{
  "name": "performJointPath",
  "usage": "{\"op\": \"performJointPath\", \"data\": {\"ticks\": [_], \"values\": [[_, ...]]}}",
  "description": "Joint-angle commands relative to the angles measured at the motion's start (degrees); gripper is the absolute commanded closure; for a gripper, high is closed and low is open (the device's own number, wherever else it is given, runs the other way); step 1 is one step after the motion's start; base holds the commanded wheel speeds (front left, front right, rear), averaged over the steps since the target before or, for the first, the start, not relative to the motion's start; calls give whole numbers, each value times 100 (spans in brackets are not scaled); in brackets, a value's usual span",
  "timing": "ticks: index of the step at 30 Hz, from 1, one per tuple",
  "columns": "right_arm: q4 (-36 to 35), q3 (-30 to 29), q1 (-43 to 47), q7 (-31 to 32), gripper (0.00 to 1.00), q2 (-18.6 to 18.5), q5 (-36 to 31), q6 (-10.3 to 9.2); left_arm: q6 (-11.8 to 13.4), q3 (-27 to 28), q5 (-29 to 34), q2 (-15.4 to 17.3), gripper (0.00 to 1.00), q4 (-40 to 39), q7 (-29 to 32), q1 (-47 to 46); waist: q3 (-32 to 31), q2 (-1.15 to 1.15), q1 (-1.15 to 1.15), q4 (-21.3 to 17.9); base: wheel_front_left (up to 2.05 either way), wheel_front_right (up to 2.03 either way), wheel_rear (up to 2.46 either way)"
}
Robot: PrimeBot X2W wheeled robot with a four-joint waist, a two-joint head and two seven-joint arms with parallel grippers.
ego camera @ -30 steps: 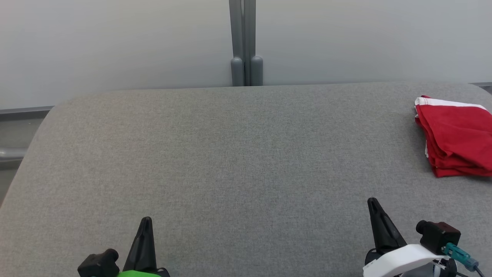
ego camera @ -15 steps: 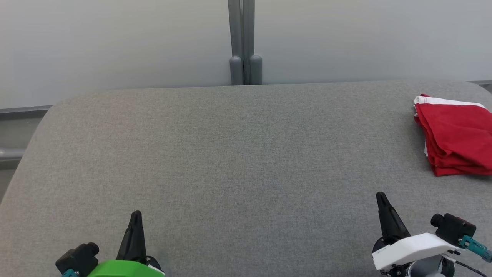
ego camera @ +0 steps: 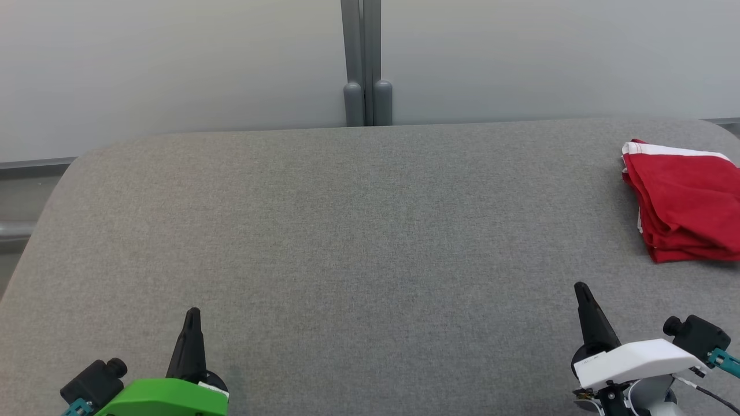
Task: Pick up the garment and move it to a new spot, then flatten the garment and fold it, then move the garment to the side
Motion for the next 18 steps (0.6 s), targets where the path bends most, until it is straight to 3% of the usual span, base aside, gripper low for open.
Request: {"op": "performJointPath", "data": {"ticks": [1,18], "values": [[-43,-48,-168,51,100,-30,200,-2,-44,58,-223,44,100,-47,43,-170,3,0,0,-2,0,0,0],[32,-239,-303,341,100,-13,1307,-3,-160,268,-1346,63,100,39,332,-352,32,0,0,-24,0,0,0]]}}
